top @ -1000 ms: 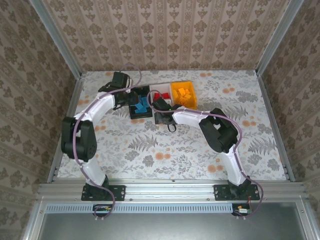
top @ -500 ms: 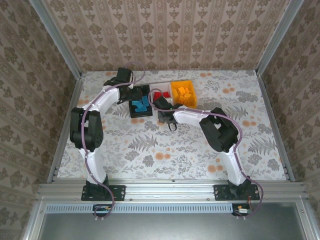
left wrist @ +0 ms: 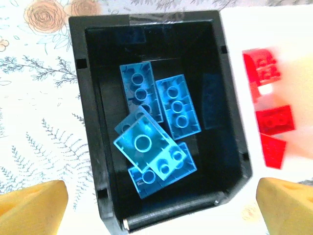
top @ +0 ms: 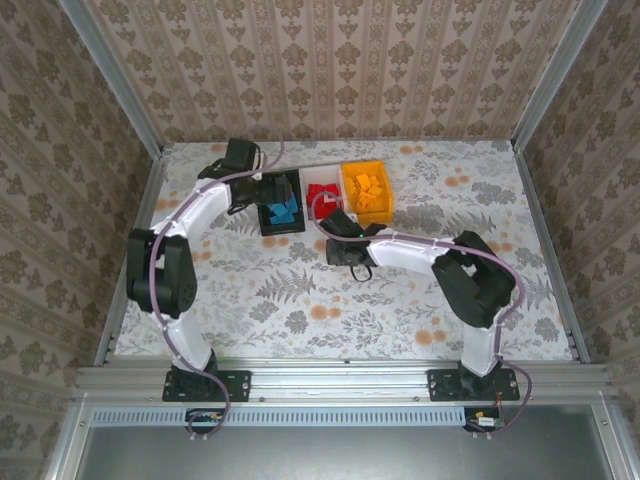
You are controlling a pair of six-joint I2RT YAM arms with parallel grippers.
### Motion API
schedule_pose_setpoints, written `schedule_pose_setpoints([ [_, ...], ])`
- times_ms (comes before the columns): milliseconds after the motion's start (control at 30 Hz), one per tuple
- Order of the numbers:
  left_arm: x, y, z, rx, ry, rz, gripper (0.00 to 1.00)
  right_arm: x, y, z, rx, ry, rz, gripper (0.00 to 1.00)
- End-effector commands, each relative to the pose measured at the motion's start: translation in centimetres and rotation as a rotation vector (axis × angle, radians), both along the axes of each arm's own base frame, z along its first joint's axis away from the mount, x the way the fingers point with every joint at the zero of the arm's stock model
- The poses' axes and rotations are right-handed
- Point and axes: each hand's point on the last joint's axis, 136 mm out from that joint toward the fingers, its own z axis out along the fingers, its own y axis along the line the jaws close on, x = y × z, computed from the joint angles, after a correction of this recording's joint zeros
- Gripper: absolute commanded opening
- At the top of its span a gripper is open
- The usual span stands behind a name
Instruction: Sort the legos into containers by color
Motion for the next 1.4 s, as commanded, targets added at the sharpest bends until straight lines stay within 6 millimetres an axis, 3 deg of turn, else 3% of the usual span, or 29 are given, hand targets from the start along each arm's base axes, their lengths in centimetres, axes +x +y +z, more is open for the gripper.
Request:
schedule_pose_setpoints([
  [0, -1.8, 0.0, 3.7, -0.082, -0.063, 0.016, 1.00, 0.0, 0.3, 5.3, 0.074, -0.052, 0.006, 0.41],
  [167, -5.8, 2.1, 7.8, -0.099, -0.146, 0.044, 1.00, 1.7, 3.0, 10.2, 0.128, -0.113, 0.101, 0.42],
  [367, -11.5, 6.3, 12.2, -0.052, -0.267, 0.070, 1.00, 5.8, 6.9, 13.2, 0.127, -0.166, 0.175, 0.42],
  [533, -15.3, 9.8, 12.4, 0.047, -0.311, 0.087, 1.00, 9.3, 9.1, 14.0, 0.118, -0.185, 0.198, 0.42],
  [700, -17.9, 12.7, 10.3, 0.192, -0.345, 0.099, 1.00, 12.2, 11.1, 14.6, 0.126, -0.225, 0.219, 0.42],
  [900, -18.7, 14.1, 8.7, 0.265, -0.400, 0.123, 1.00, 15.0, 12.6, 13.6, 0.117, -0.274, 0.224, 0.45],
  [1033, -18.7, 13.7, 9.0, 0.239, -0.415, 0.118, 1.00, 17.0, 12.9, 13.3, 0.122, -0.308, 0.205, 0.71],
  [1233, -18.7, 13.6, 8.6, 0.239, -0.406, 0.113, 1.00, 18.2, 12.5, 14.3, 0.148, -0.336, 0.173, 0.86],
  [1367, -18.6, 13.6, 8.6, 0.238, -0.404, 0.110, 1.00, 17.7, 12.4, 14.6, 0.149, -0.326, 0.186, 0.86],
])
